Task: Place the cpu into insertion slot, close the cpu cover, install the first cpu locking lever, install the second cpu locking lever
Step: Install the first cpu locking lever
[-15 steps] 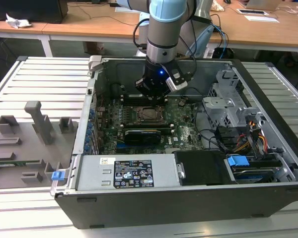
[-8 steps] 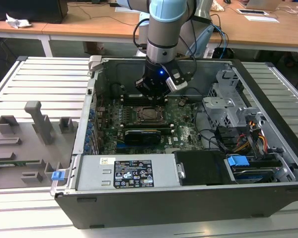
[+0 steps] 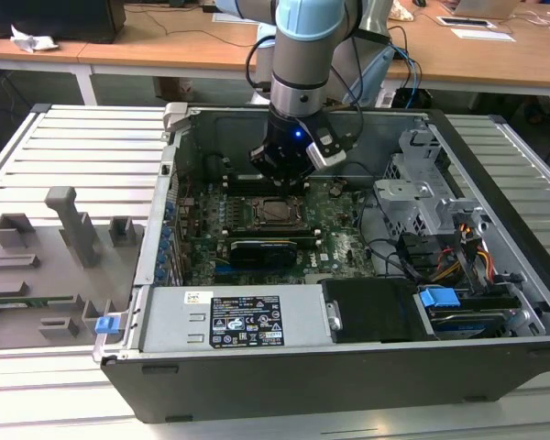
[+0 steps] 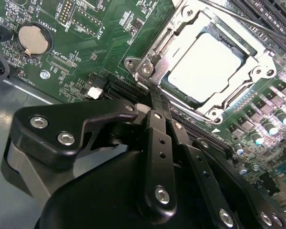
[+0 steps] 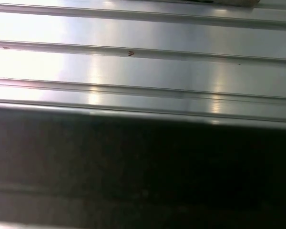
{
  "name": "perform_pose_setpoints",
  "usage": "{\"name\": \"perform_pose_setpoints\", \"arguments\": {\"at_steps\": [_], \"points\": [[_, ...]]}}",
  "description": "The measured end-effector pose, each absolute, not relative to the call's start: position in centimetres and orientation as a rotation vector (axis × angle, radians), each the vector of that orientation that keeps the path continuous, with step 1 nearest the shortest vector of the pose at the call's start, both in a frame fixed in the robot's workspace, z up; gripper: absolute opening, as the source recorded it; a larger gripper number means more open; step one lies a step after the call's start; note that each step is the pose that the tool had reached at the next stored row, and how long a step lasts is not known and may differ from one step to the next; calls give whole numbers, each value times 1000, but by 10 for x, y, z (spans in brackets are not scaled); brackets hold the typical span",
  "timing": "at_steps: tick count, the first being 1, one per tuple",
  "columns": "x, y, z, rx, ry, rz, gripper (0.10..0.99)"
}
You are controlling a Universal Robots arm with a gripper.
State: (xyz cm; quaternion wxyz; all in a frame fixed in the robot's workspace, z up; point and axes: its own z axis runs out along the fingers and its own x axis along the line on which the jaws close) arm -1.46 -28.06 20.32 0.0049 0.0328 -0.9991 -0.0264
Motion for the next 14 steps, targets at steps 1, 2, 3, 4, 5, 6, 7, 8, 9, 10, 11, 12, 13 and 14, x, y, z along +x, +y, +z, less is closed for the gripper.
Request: {"name": "perform_pose_setpoints", "arguments": {"at_steps": [1,2,3,4,5,6,7,8,9,10,11,12,13,14], "points": [[-15,-280,203,103,-3129,-81,106],[-14,-280,202,103,-3130,-81,106],[-15,-281,202,103,-3129,-75,106],[-15,-281,202,103,-3129,-74,106],[-15,-281,202,103,-3129,-74,106],[-15,-281,202,103,-3129,-74,106],[-15,-281,202,103,-3129,-74,106],[-15,-280,202,103,-3129,-74,106],[-15,-280,203,103,-3129,-74,106],[-15,-280,204,103,-3129,-75,106],[-15,-280,206,103,-3129,-74,106],[-15,-280,208,103,-3129,-74,106],[-15,-280,210,103,-3129,-74,106],[-15,-280,212,103,-3129,-74,106]]}}
